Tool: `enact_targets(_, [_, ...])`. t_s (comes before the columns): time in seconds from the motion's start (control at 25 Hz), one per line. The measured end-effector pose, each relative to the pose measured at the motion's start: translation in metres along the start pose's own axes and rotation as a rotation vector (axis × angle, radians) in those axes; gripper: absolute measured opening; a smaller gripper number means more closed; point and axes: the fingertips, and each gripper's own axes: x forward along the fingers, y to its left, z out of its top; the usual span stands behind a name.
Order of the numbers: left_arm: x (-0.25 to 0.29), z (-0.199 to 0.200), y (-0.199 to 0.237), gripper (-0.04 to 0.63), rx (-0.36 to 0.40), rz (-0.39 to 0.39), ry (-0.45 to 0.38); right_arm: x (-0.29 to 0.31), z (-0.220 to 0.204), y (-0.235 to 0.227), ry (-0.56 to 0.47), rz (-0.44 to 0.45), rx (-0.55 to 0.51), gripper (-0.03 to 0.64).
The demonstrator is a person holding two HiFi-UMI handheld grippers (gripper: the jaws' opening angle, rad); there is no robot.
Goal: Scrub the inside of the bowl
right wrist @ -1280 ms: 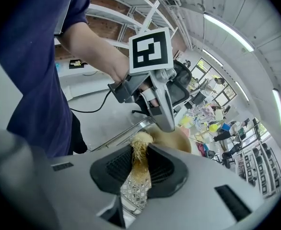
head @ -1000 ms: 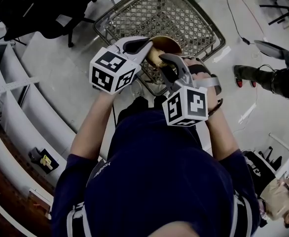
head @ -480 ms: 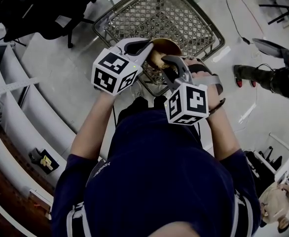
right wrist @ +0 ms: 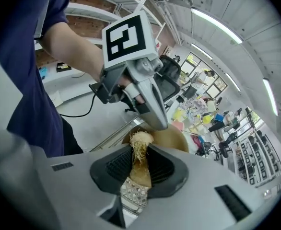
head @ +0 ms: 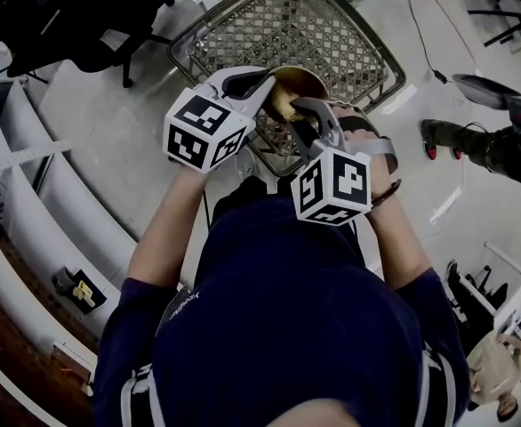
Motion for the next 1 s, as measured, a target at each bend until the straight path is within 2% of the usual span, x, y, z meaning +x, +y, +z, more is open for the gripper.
enact_targets(0.16, [-0.002, -0.001, 0.013, 0.011, 0.015, 0.024, 0.009, -0.004, 0.002, 0.020, -0.039, 0.116, -0.071, 0.069])
enact_targets(0.24, [-0.002, -0.004, 0.015, 0.011, 0.010, 0.024, 0.012, -0.007, 0.002, 0.023, -0.050, 0.145, -0.080, 0.069])
enact_targets(0.32, [-0.002, -0.004, 0.013, 0.011, 0.007, 0.024, 0.010, -0.007, 0.002, 0.018, -0.052, 0.135, -0.066, 0.069])
enact_targets(0.56, [0.000, 0.009, 0.008, 0.011, 0.008, 0.017, -0.021, -0.003, 0.012, -0.012, -0.083, -0.016, 0.014, 0.069])
enact_targets(0.72, [-0.004, 0.011, 0.014, 0.011, 0.014, 0.028, -0.029, -0.005, 0.014, -0.003, -0.091, 0.034, -0.023, 0.069])
enact_targets(0.84, [-0.008, 0.007, 0.020, 0.011, 0.052, 0.055, -0.005, -0.008, 0.008, 0.006, -0.073, 0.077, -0.047, 0.069])
enact_targets(1.0, [-0.010, 0.001, 0.025, 0.011, 0.107, 0.082, 0.040, -0.006, 0.000, 0.002, -0.017, 0.036, -0.064, 0.069])
